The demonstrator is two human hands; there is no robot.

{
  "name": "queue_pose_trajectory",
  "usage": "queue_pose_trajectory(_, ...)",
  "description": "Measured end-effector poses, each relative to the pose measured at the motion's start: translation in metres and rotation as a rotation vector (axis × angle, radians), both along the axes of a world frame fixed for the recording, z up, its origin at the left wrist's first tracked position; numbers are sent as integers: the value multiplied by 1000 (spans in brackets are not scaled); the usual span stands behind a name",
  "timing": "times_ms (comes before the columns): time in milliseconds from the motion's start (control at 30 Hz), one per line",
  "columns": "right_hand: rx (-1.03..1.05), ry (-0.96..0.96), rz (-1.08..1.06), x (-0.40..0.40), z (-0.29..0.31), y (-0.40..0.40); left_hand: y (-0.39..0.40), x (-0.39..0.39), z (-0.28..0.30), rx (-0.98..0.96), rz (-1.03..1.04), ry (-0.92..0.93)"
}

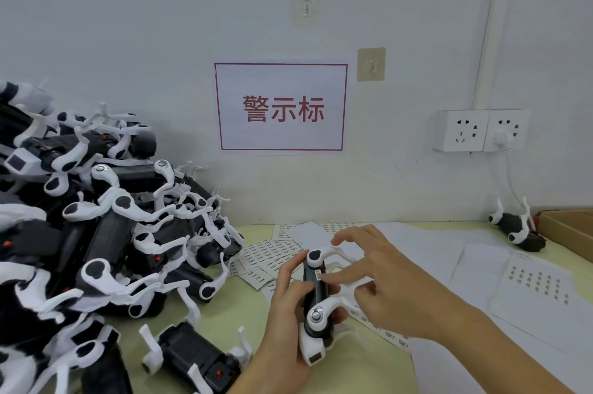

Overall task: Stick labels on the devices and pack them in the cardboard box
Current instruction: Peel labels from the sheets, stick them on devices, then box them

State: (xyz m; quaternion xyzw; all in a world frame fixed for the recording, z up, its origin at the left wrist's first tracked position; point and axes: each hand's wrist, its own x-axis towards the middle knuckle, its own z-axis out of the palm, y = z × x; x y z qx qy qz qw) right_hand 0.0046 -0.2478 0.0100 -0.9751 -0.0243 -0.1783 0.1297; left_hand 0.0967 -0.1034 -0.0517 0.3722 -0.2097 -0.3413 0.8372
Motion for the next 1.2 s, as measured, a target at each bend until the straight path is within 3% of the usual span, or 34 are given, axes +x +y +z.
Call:
queue_pose_trajectory(600,-5,18,34,2,-2,2,-2,-5,5,12,49,-1)
queue_pose_trajectory(767,258,39,40,5,-5,1,-2,-2,3,15,41,9)
queue_pose_trajectory(933,528,-170,-75,11,-6,7,-2,-1,1,45,27,-2)
queue_pose_trajectory(1100,733,62,-151,12,-9,12,-3,0,-3,43,-5,-55)
queue_pose_trajectory(1200,855,77,-126,13,-10,17,-4,-1,-3,12,-28,-72)
